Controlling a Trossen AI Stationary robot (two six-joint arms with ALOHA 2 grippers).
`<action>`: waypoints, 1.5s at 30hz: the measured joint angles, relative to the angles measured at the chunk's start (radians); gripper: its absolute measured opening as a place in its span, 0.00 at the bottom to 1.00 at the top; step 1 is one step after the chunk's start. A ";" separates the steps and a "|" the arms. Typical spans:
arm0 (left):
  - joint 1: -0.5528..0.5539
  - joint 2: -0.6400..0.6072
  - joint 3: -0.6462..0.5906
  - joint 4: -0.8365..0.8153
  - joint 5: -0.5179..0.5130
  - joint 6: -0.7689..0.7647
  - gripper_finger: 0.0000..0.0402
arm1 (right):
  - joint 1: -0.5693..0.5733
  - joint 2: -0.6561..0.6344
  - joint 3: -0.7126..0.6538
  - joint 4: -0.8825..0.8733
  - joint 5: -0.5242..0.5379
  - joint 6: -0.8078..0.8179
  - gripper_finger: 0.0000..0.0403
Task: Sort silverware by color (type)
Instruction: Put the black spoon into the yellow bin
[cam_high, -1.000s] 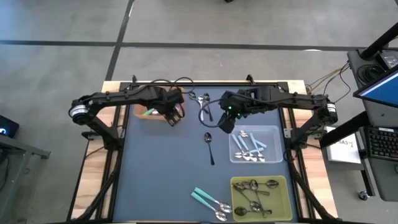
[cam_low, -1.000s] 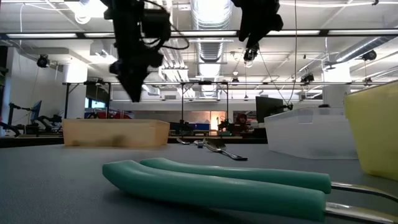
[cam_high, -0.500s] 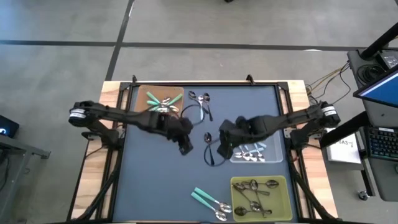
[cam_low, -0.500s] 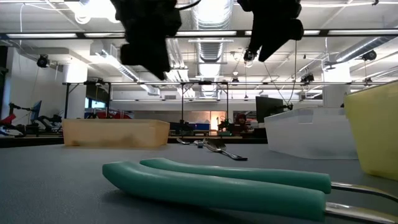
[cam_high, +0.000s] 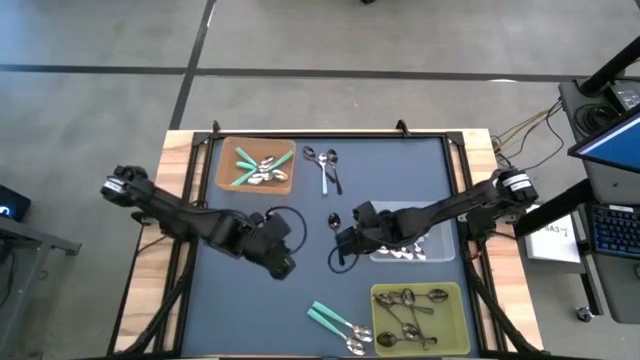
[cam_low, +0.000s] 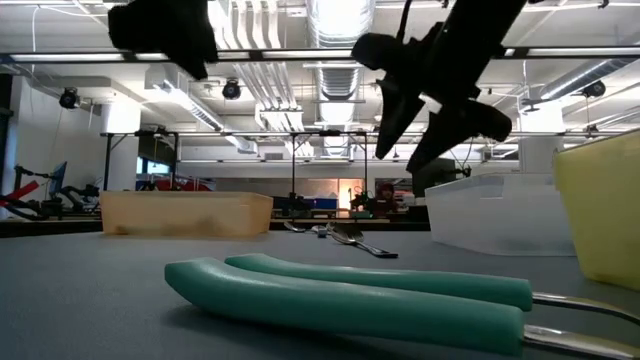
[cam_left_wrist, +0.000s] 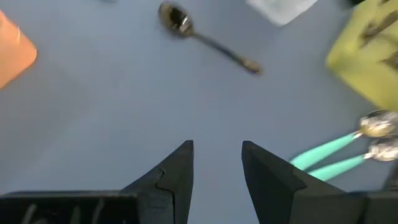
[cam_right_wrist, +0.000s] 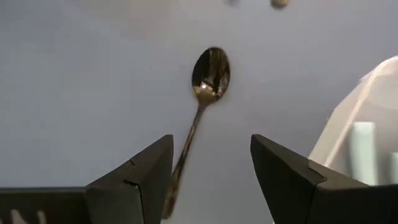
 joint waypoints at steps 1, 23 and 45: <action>-0.012 -0.001 0.019 -0.006 -0.018 0.001 0.29 | 0.000 0.010 0.002 0.006 -0.003 0.014 0.51; -0.333 -0.003 0.649 -0.559 -0.482 0.015 0.29 | -0.039 0.389 0.311 -0.147 -0.082 0.075 0.51; -0.438 -0.002 0.743 -0.611 -0.597 0.026 0.29 | -0.048 0.443 0.365 -0.243 -0.143 0.030 0.14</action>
